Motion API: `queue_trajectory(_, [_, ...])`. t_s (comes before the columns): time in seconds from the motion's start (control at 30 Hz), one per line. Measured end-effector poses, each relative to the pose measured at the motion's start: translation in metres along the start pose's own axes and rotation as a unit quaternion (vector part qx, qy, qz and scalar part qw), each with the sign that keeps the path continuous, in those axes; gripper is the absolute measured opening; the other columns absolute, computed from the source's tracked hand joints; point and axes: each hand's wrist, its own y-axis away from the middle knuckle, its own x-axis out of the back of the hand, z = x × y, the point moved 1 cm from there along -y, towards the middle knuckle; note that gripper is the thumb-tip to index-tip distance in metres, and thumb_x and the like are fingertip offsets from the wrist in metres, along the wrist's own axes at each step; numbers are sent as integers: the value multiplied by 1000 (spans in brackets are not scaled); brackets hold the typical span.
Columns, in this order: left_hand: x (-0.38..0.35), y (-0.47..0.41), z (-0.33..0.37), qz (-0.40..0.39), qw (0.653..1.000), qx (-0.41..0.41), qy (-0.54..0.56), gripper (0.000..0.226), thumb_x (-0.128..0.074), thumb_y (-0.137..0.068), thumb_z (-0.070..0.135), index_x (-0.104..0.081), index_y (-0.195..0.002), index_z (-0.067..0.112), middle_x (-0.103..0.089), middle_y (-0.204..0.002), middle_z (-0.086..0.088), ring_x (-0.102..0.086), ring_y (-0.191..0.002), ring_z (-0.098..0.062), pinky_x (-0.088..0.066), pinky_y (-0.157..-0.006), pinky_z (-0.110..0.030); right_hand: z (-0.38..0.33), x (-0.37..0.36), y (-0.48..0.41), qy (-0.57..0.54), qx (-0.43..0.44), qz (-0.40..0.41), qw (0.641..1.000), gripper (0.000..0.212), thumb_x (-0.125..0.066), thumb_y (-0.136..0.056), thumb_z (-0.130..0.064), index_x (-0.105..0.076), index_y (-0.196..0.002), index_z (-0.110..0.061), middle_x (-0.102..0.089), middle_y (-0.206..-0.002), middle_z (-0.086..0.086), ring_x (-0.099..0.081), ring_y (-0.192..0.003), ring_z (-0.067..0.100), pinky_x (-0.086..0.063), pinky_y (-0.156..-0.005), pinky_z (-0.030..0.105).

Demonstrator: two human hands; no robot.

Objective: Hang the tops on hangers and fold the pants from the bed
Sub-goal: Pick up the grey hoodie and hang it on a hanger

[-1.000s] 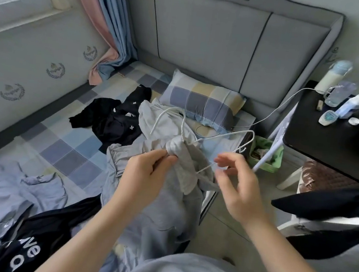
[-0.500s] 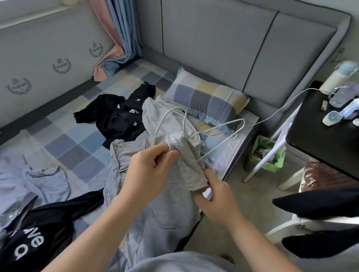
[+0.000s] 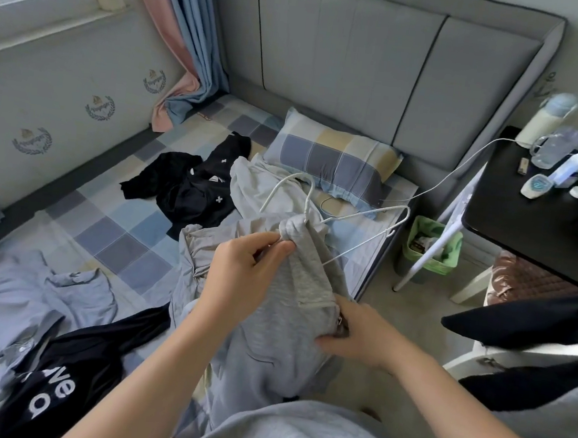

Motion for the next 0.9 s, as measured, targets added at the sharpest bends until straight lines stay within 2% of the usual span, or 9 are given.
queue_trajectory(0.07, [-1, 0, 0, -9, 1000, -9, -2, 50, -64, -97, 26, -35, -56, 29, -30, -52, 11, -28, -50, -8, -24, -48, -18, 6, 3, -2, 47, -21, -39, 998, 61, -61, -67, -72, -57, -123, -48, -54, -99, -37, -44, -104, -4, -35, -93, 23])
queue_trajectory(0.13, [1, 1, -1, -20, 1000, -16, -3, 49, -64, -97, 28, -36, -56, 31, -31, -53, 10, -30, -50, -8, -25, -49, -18, 15, 9, -7, 112, -61, -51, 990, 47, -60, -68, -72, -65, -102, -40, -55, -85, -29, -47, -100, 0, -27, -99, 30])
queue_trajectory(0.2, [3, 1, -3, -41, 999, -15, -2, 48, -63, -97, 30, -38, -57, 28, -30, -53, 11, -30, -51, -8, -25, -49, -18, 26, 16, -11, 191, -85, -19, 978, 33, -60, -77, -60, -64, -93, -33, -61, -95, -20, -51, -111, 4, -13, -109, 38])
queue_trajectory(0.3, [8, 0, -3, -72, 997, -14, -5, 46, -62, -97, 33, -40, -58, 24, -29, -54, 11, -28, -51, -7, -23, -48, -18, 48, 27, -11, 237, -65, 68, 967, 17, -55, -86, -45, -63, -99, -36, -59, -114, -24, -48, -125, 0, -3, -117, 52])
queue_trajectory(0.43, [16, 0, -1, -117, 993, 1, -13, 34, -61, -96, 40, -61, -64, 31, -35, -52, 13, -30, -47, -6, -26, -45, -17, 67, 50, -8, 187, -33, 154, 970, 32, -64, -91, -26, -64, -117, -44, -61, -119, -28, -45, -128, 0, -2, -122, 50])
queue_trajectory(0.53, [23, 3, 1, -134, 991, 20, -22, 32, -60, -96, 41, -65, -69, 24, -33, -52, 13, -28, -46, -6, -24, -44, -15, 72, 67, -7, 188, -1, 181, 965, 38, -67, -90, -16, -68, -120, -39, -65, -125, -19, -44, -130, 4, 3, -122, 41])
queue_trajectory(0.63, [33, 4, -1, -128, 990, 40, -41, 34, -59, -97, 41, -67, -72, 18, -32, -52, 11, -26, -44, -7, -24, -43, -18, 71, 82, -7, 223, 35, 210, 951, 42, -72, -81, -4, -72, -114, -30, -70, -120, -12, -56, -126, 10, -3, -119, 44])
queue_trajectory(0.73, [40, 3, -3, -111, 989, 47, -83, 34, -60, -98, 37, -69, -78, 11, -33, -49, 10, -27, -41, -7, -24, -42, -15, 64, 94, -7, 265, 67, 214, 938, 50, -74, -70, 6, -74, -109, -25, -73, -112, -11, -54, -123, 10, -9, -117, 53])
queue_trajectory(0.9, [42, -3, -7, -102, 982, 23, -159, 35, -63, -98, 31, -65, -70, 10, -41, -49, 4, -38, -47, -9, -33, -48, -17, 49, 115, -7, 299, 85, 232, 922, 36, -77, -66, 10, -74, -93, -15, -72, -93, -2, -67, -106, 24, -13, -116, 58])
